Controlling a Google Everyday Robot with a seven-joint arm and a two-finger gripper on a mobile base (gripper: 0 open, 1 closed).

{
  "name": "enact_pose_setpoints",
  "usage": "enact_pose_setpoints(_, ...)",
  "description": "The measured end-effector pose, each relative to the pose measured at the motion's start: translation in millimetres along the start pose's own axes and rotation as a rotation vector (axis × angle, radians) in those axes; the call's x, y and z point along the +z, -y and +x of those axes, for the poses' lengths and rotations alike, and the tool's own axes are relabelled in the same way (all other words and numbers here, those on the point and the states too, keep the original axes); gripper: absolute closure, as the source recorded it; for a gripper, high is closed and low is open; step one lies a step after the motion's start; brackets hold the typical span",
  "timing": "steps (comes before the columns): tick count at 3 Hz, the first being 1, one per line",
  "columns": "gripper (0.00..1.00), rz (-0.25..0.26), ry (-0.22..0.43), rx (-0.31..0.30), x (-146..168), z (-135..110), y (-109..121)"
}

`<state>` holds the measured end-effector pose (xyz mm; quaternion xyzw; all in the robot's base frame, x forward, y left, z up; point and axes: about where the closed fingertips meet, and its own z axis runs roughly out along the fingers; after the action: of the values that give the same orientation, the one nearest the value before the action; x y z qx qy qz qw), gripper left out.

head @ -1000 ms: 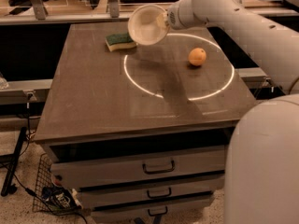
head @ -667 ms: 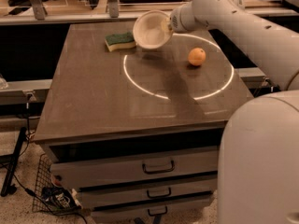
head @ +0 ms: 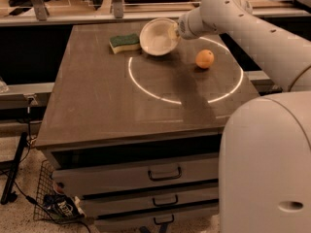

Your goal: Move paper bowl near sponge

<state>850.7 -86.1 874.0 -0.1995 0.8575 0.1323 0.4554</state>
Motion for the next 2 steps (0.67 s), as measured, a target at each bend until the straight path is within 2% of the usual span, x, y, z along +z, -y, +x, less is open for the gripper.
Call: enact_pose_setpoints(2, 0.04, -0.047, 0.001, -0.016, 11.3, -10.2, -4.6)
